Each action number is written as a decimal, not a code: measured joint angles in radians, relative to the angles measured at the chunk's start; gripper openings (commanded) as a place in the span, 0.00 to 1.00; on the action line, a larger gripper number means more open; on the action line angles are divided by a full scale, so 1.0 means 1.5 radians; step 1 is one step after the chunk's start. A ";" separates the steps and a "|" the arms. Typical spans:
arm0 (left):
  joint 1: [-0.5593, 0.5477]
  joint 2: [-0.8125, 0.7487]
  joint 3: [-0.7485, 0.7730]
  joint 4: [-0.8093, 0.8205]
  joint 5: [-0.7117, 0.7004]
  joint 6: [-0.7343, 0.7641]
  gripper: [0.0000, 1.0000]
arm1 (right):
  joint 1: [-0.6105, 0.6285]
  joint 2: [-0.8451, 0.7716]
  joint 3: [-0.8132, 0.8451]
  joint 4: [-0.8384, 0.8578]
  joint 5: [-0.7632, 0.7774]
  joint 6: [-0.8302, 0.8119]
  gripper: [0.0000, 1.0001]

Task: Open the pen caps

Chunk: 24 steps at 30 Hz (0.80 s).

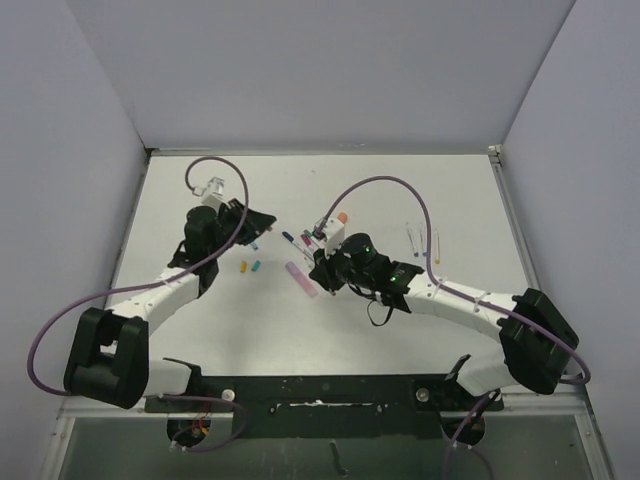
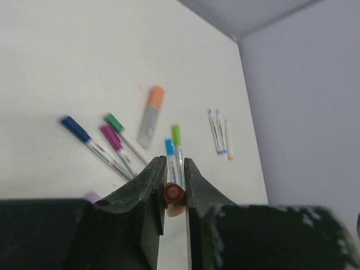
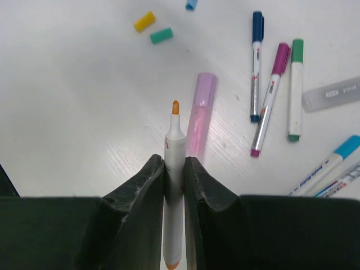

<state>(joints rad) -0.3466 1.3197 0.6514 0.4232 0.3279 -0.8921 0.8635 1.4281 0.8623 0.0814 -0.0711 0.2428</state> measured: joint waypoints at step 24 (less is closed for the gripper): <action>0.111 0.139 0.166 -0.354 -0.117 0.194 0.00 | -0.142 -0.095 -0.011 -0.188 0.116 -0.005 0.00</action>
<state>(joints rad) -0.1795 1.5284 0.8997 -0.1081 0.1516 -0.6018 0.6506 1.2850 0.8459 -0.2001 0.1032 0.2348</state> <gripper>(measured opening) 0.139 0.164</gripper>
